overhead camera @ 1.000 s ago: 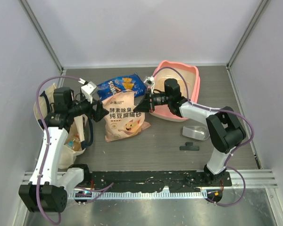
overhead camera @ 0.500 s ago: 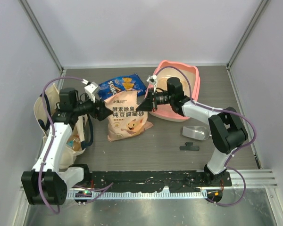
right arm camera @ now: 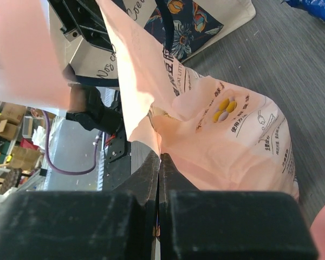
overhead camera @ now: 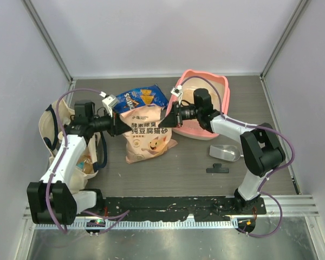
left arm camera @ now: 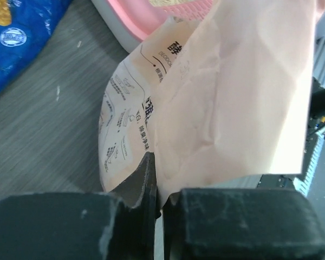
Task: Fill the litter box with clean litter
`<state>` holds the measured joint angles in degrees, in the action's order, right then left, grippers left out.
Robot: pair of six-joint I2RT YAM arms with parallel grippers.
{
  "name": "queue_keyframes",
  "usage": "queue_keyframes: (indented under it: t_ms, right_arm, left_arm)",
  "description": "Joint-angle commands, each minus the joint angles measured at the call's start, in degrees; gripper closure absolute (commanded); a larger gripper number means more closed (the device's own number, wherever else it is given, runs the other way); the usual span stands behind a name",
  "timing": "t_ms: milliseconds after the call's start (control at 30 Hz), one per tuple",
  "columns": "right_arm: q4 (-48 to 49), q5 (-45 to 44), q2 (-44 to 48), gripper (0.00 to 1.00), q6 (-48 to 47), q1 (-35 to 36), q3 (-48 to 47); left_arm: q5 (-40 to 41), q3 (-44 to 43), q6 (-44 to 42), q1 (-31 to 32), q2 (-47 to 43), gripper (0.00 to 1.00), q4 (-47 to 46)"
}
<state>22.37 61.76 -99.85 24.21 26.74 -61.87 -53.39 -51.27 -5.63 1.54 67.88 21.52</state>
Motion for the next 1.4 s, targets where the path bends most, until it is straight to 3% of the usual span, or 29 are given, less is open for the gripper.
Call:
queue_keyframes:
  t_ms: [0, 133, 333, 467, 600, 800, 933, 1000, 1133, 1167, 1200, 1267, 1300, 1367]
  right_arm:
    - [-0.82, 1.6, 2.56, 0.98, 2.95, -2.31, -0.71]
    - [-5.92, 4.07, 2.65, 0.98, 3.83, -2.75, -2.55]
    - [-11.2, 8.02, 0.89, 0.98, 5.4, -3.19, -4.48]
    - [-11.65, 10.13, -0.43, 0.98, 10.94, -3.98, -5.9]
    - [-12.96, 11.54, -0.17, 0.98, 13.85, -5.47, -5.2]
    - [-14.9, 12.33, 0.71, 0.98, 16.66, -6.26, -5.1]
    - [-16.39, 12.69, 0.89, 0.98, 18.07, -7.49, -6.16]
    - [-16.83, 11.81, 1.15, 0.98, 18.16, -8.02, -5.64]
    - [-16.22, 12.68, 1.33, 0.98, 18.51, -8.02, -5.28]
    - [-14.83, 12.95, 1.5, 0.98, 18.77, -7.59, -5.11]
    - [-14.38, 12.86, 1.68, 0.98, 18.86, -7.49, -4.67]
    - [-13.67, 12.69, 2.03, 0.98, 18.86, -7.23, -4.23]
    - [-13.58, 12.6, 2.12, 0.98, 18.95, -7.32, -3.71]
    - [-12.97, 12.51, 1.94, 0.98, 19.03, -7.23, -3.35]
  left_arm:
    - [-4.7, -0.59, 5.26, -0.4, 1.03, 0.97, 1.77]
    - [-3.22, 0.81, 11.07, -1.28, 0.24, 1.0, 2.65]
    - [-7.07, 1.17, 11.79, -4.09, 2.51, 1.0, 5.36]
    - [-9.63, -5.93, 6.79, -4.18, 10.41, 1.0, 19.12]
    - [-10.86, -10.25, -0.25, -4.62, 14.21, 1.0, 27.16]
    - [-14.1, -12.63, 7.19, -5.23, 18.06, 1.0, 26.37]
    - [-17.54, -18.41, 2.93, -5.49, 19.23, 1.0, 34.02]
    - [-18.42, -18.52, 2.55, -5.58, 15.82, 1.0, 33.16]
    - [-15.36, -12.39, 12.74, -5.58, 10.98, 1.0, 18.25]
    - [-14.13, -11.24, 14.05, -5.24, 10.09, 0.93, 15.6]
    - [-11.5, -10.01, 15.81, -4.1, 8.95, 0.72, 12.96]
    - [-7.98, -5.09, 18.71, -2.6, 4.56, 0.59, 2.2]
    - [-5.79, -2.98, 20.55, -0.25, 2.81, 0.47, -2.05]
    - [-0.78, 2.73, 24.52, 1.61, -0.53, 0.39, -13.63]
